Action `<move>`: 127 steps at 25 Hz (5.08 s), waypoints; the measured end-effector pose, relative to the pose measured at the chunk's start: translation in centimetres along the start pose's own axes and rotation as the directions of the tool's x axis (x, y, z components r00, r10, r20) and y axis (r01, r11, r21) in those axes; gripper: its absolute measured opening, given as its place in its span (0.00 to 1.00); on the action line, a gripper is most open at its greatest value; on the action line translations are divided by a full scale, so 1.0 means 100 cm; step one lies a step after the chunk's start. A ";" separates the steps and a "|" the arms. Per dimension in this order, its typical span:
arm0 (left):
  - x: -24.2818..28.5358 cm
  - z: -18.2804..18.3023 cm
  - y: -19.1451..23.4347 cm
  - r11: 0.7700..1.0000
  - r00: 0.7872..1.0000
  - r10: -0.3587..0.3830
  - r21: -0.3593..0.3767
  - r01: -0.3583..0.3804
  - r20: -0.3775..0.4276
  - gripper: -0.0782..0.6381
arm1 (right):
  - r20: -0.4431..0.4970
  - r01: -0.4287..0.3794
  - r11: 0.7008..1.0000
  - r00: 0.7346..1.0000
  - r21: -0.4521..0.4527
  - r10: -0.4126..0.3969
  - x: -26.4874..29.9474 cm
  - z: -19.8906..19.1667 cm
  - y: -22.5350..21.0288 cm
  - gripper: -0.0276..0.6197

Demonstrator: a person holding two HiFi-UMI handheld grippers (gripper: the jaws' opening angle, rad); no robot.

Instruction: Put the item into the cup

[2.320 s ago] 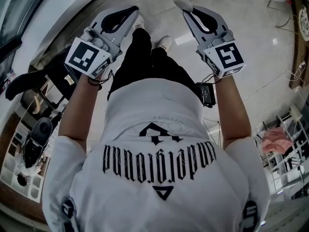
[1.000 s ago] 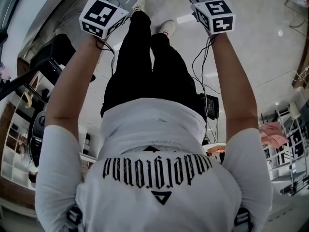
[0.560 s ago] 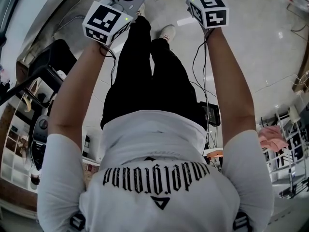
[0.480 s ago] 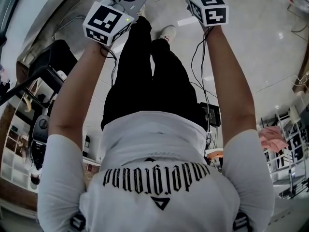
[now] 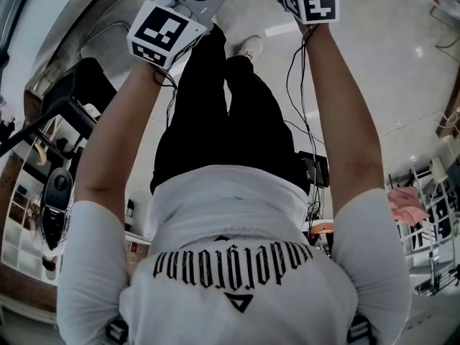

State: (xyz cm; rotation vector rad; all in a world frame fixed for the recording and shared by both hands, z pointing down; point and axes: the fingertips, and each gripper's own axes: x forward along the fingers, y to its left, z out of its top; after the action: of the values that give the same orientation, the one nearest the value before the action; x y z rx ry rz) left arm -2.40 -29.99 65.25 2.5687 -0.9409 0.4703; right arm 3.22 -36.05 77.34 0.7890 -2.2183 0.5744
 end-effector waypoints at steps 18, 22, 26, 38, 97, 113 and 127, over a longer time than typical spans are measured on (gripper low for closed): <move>-0.008 -0.010 0.000 1.000 1.000 0.005 -0.023 -0.005 -0.007 0.13 | -0.030 0.027 0.999 0.999 0.032 -0.026 0.007 -0.010 0.002 0.25; -0.009 -0.001 0.000 1.000 1.000 0.009 -0.010 -0.009 0.008 0.13 | 0.001 0.027 0.999 1.000 0.023 -0.027 -0.005 0.002 0.007 0.24; -0.013 0.009 0.002 1.000 1.000 0.024 -0.003 -0.024 0.019 0.13 | 0.015 0.024 0.999 1.000 0.026 -0.025 -0.020 0.007 0.014 0.22; -0.044 0.059 -0.003 0.998 0.996 0.070 -0.012 -0.070 0.062 0.13 | 0.104 0.007 1.000 0.995 0.002 -0.008 -0.094 0.044 0.048 0.09; -0.243 0.285 -0.166 0.990 0.945 0.085 0.085 -0.117 0.315 0.13 | 0.552 0.018 0.969 0.824 -0.247 0.126 -0.494 0.215 0.160 0.07; -0.282 0.258 -0.213 0.980 0.929 0.185 0.004 -0.197 0.320 0.13 | 0.523 -0.050 0.965 0.832 -0.259 0.184 -0.509 0.180 0.183 0.07; -0.347 0.222 -0.226 0.994 0.949 0.089 0.035 -0.105 0.303 0.13 | 0.525 -0.020 0.969 0.838 -0.247 0.151 -0.504 0.169 0.264 0.07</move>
State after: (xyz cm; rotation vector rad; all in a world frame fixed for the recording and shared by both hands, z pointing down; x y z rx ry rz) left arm -8.38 -4.77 26.02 2.6983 -1.1756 0.1270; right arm 6.05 -8.73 24.72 0.7985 -2.7889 0.1209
